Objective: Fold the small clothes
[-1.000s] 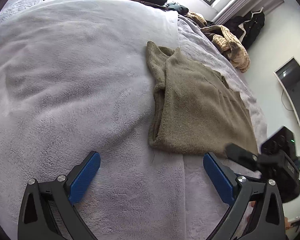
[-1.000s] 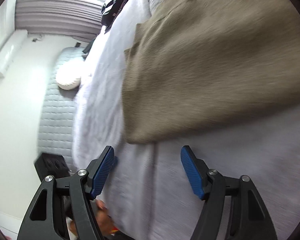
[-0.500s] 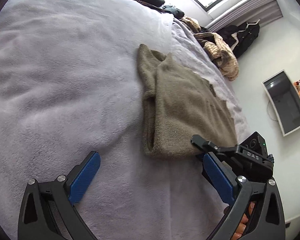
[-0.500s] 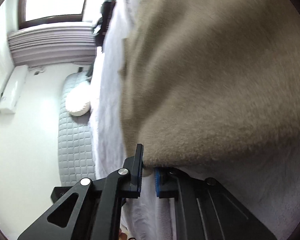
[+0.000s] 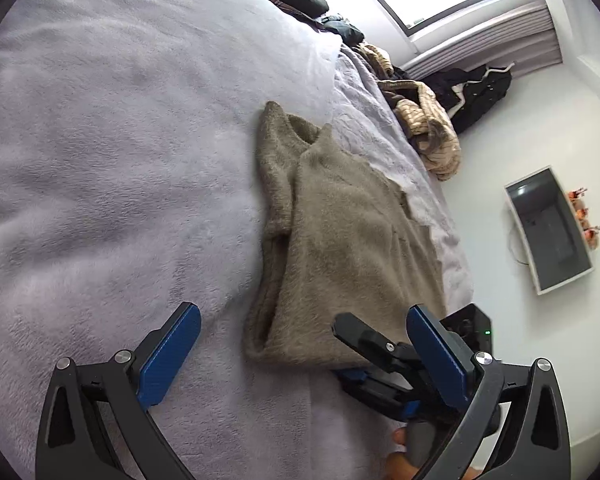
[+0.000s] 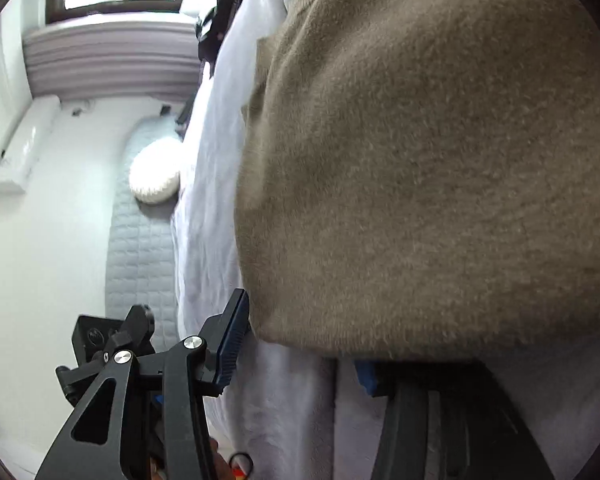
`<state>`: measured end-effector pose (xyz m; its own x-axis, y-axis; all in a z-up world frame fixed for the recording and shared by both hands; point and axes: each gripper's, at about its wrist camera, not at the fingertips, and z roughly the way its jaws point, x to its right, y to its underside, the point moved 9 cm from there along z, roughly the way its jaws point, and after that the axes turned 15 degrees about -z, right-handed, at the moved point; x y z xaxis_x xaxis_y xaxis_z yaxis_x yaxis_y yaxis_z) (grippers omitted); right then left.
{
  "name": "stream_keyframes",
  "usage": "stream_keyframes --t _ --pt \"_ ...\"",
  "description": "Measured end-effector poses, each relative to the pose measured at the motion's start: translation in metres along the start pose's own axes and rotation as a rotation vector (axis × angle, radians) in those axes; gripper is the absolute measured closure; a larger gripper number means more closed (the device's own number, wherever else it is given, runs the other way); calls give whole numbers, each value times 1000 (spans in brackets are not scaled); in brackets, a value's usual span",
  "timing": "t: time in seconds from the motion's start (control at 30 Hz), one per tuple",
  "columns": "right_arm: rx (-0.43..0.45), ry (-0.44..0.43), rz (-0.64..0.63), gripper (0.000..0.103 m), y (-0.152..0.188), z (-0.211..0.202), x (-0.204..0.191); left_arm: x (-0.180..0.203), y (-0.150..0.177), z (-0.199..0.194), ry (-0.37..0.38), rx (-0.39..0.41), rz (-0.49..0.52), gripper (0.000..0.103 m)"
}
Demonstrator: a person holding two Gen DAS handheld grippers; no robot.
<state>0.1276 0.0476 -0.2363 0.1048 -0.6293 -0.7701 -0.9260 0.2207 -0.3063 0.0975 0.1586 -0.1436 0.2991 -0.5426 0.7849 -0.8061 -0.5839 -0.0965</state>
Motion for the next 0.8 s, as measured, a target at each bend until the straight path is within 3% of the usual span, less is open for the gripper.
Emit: stream_keyframes --t 0.07,0.1,0.13,0.37,0.53,0.67,0.8 --pt "38 -9 36 63 -4 -1 0 1 -2 3 41 -29 -22 0" --pt "49 -3 44 88 -6 -3 2 3 -4 5 75 -48 -40 0" --pt "59 5 42 94 -10 -5 2 4 -5 7 101 -63 -53 0" --pt "96 23 -206 94 -35 -26 -55 24 -31 41 206 -164 -102 0" --pt "95 18 -249 94 -43 -41 -60 52 -51 80 262 -250 -120 0" --pt "52 27 -248 94 -33 -46 -47 70 -52 111 182 -268 -85 0" --pt "-120 76 -250 90 -9 -40 -34 77 -44 136 47 -251 -17 1"
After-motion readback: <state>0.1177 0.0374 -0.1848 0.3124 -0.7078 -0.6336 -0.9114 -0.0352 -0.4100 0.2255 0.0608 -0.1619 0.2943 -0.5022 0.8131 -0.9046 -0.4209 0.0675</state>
